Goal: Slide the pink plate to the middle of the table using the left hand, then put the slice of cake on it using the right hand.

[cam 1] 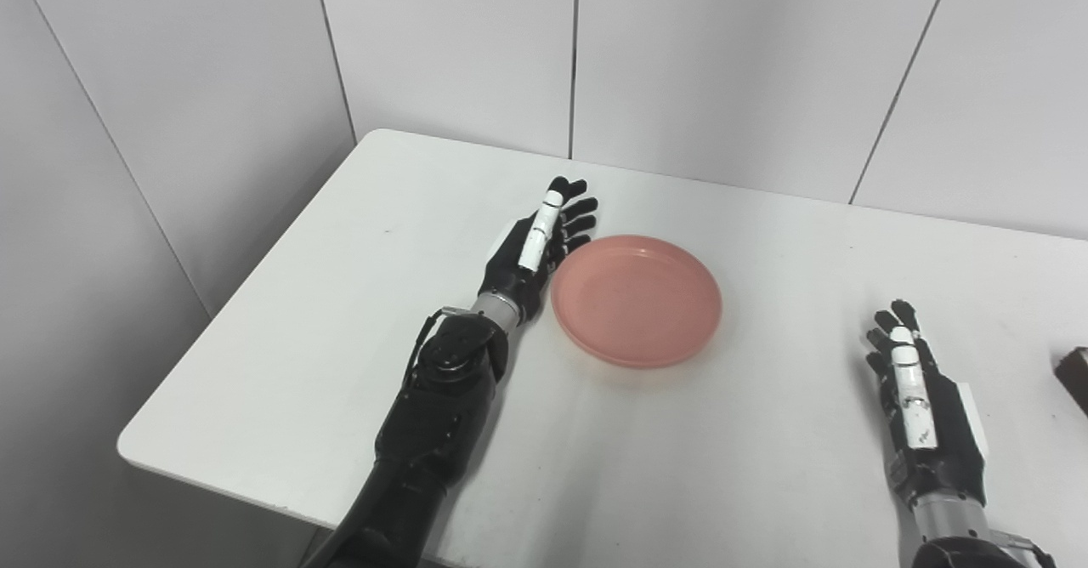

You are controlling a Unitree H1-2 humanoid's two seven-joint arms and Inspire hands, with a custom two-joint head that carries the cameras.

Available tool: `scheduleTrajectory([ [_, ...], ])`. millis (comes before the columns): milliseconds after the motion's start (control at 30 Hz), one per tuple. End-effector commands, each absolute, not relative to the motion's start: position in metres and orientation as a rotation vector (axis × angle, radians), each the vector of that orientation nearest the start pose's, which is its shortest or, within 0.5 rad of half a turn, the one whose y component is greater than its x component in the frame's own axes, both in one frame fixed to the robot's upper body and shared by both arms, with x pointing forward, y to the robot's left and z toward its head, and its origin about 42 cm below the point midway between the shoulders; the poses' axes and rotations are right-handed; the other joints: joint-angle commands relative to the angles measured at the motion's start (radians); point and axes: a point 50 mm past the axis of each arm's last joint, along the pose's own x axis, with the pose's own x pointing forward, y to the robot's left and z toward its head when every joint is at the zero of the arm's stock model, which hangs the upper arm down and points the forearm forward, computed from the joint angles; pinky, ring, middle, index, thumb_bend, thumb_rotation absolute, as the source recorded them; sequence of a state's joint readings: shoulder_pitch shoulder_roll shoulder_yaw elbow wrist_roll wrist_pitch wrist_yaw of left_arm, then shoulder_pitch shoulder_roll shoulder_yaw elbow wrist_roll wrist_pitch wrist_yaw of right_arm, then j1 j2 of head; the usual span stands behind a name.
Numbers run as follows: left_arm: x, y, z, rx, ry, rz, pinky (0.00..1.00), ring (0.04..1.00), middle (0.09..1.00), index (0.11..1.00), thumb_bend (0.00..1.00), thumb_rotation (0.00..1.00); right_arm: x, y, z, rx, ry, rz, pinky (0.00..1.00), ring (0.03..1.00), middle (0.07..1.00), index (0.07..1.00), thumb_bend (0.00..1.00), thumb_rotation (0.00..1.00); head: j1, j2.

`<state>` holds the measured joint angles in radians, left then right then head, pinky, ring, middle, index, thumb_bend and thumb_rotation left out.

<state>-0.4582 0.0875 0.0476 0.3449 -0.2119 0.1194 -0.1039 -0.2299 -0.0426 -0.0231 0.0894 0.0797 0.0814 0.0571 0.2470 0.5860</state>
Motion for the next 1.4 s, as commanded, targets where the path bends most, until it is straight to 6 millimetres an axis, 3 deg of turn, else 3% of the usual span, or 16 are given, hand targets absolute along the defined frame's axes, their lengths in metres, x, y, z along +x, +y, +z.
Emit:
scheduleTrajectory([
  [0, 0.431, 0.203, 0.170, -0.127, -0.027, -0.202, 0.96, 0.960, 0.933, 0.941, 0.69, 1.00, 0.362, -0.204, 0.155, 0.045, -0.101, 0.105, 0.99, 0.949, 0.948, 0.965, 0.52, 0.89, -0.007, 0.003],
  [433, 0.414, 0.178, 0.156, -0.034, -0.016, -0.285, 1.00, 0.997, 0.983, 0.982, 0.64, 1.00, 0.362, -0.198, 0.157, 0.037, -0.112, 0.110, 0.98, 0.946, 0.947, 0.964, 0.51, 0.90, -0.067, 0.025],
  [967, 0.392, 0.169, 0.143, -0.105, -0.071, -0.246, 1.00, 1.000, 1.000, 1.000, 0.65, 1.00, 0.364, -0.169, 0.157, 0.052, -0.118, 0.107, 0.97, 0.945, 0.951, 0.963, 0.48, 0.87, -0.327, 0.058],
  [1367, 0.386, 0.176, 0.131, -0.128, -0.085, -0.277, 1.00, 1.000, 1.000, 1.000, 0.62, 1.00, 0.368, -0.150, 0.156, 0.046, -0.113, 0.113, 0.96, 0.947, 0.967, 0.976, 0.43, 0.87, -0.436, 0.059],
])
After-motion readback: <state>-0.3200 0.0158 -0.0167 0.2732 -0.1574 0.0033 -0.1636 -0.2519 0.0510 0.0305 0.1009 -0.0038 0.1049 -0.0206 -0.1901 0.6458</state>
